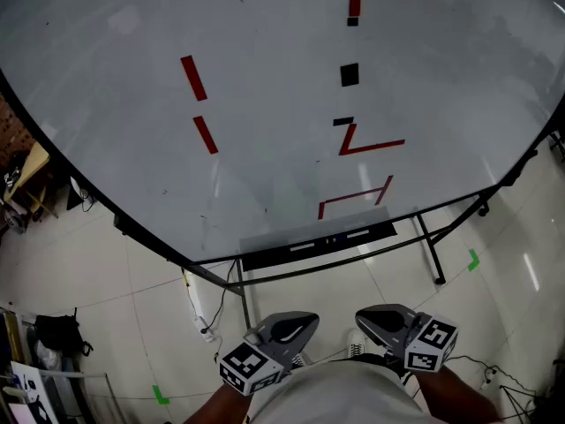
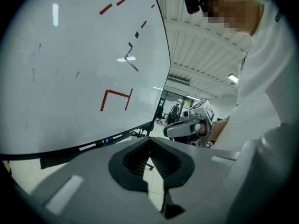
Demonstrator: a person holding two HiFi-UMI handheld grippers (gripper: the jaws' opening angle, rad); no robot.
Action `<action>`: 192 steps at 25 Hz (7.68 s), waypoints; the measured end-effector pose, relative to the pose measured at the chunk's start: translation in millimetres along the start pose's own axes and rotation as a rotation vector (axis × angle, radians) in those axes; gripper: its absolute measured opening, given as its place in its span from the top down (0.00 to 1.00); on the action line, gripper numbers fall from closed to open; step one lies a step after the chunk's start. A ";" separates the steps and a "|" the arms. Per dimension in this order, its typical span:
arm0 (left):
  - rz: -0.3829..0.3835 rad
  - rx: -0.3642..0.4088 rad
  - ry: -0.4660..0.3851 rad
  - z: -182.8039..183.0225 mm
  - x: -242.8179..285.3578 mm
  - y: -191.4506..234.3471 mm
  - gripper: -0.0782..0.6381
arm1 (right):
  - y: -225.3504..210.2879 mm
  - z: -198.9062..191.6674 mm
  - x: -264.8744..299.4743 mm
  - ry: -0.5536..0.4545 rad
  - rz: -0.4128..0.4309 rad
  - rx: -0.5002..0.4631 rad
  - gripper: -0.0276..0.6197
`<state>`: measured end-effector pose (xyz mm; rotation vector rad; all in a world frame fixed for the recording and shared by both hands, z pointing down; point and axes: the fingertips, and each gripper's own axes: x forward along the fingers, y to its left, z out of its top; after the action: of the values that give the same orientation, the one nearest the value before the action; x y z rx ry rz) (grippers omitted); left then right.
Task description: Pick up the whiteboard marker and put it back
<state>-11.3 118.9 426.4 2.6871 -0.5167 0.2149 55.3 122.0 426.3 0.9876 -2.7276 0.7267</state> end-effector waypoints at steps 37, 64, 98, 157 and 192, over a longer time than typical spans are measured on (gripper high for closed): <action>0.329 -0.027 -0.001 42.9 110.3 99.8 0.87 | -153.6 63.4 32.9 0.058 0.219 -0.089 0.95; 0.198 0.016 0.092 36.8 73.1 129.5 0.87 | -127.1 64.2 74.4 0.109 -0.012 -0.386 0.93; 0.240 -0.053 0.099 26.3 57.1 145.2 0.87 | -210.3 -21.4 110.0 0.705 -0.217 -1.010 0.88; 0.226 -0.060 0.114 23.6 63.9 146.1 0.87 | -220.0 -32.0 122.9 0.797 -0.196 -1.187 0.90; 0.192 -0.048 0.078 37.7 69.4 137.8 0.87 | -172.0 33.4 100.3 0.159 0.069 -0.011 0.90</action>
<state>2.4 -36.7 455.5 2.5711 -0.7466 0.3548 88.0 -65.4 494.2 0.7997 -2.6363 0.7660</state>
